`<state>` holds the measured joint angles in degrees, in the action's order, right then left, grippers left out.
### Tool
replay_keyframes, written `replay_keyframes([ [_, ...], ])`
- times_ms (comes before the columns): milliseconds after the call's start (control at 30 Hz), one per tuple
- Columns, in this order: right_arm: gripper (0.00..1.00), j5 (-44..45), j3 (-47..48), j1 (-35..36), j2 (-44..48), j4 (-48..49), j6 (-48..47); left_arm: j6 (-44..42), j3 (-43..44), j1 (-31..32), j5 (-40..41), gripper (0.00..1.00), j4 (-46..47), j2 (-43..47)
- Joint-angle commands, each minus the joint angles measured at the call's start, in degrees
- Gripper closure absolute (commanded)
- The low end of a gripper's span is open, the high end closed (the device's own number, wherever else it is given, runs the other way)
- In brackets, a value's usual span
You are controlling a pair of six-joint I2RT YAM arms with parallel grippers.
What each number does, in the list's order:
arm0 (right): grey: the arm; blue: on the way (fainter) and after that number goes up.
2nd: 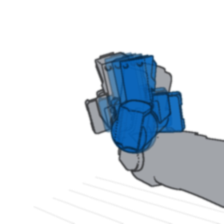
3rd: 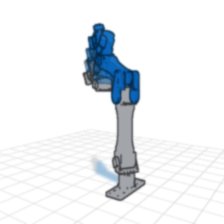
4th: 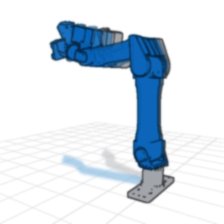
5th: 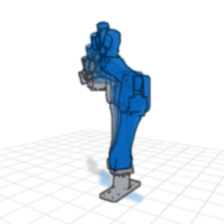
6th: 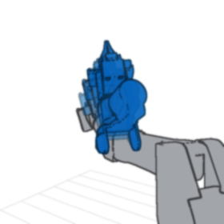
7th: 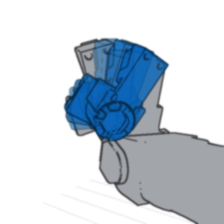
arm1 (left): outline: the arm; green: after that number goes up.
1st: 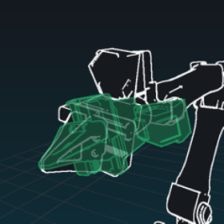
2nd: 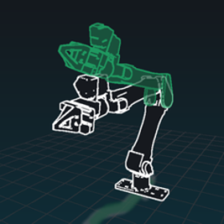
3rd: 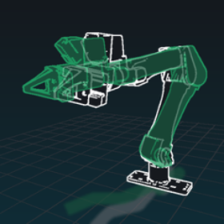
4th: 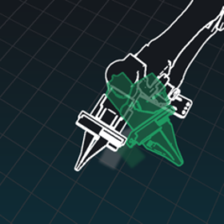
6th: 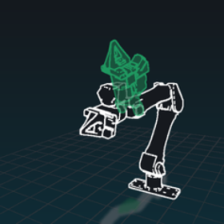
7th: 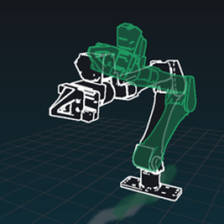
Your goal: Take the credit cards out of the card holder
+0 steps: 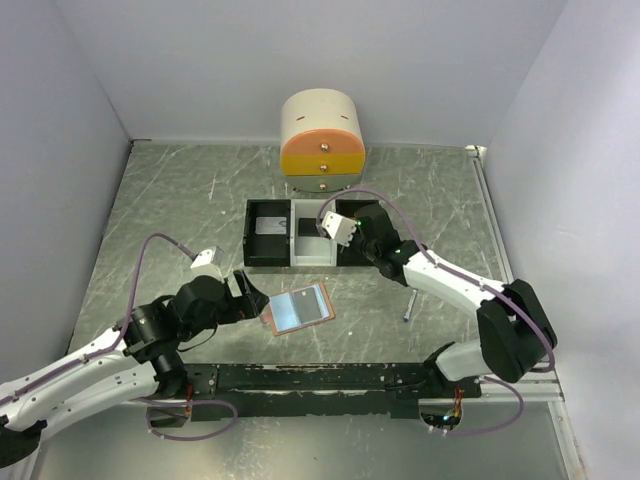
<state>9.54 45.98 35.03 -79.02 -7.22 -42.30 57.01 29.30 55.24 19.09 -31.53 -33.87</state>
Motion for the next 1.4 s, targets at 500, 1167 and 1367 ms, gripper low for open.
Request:
replay_keyframes([
  [500,1.00,-5.92,5.10,-5.28,-10.12,8.08,-9.13,-0.37,-0.37,0.22,-0.62,0.00,0.85,2.71],
  [1167,1.00,-6.76,12.12,-6.14,-23.24,13.38,-17.94,-1.74,2.07,0.22,-0.60,0.00,-0.22,0.23],
  [1367,1.00,-5.55,9.48,-5.98,-25.27,18.15,-18.66,-1.56,1.66,0.22,-0.11,0.00,-0.46,1.07],
])
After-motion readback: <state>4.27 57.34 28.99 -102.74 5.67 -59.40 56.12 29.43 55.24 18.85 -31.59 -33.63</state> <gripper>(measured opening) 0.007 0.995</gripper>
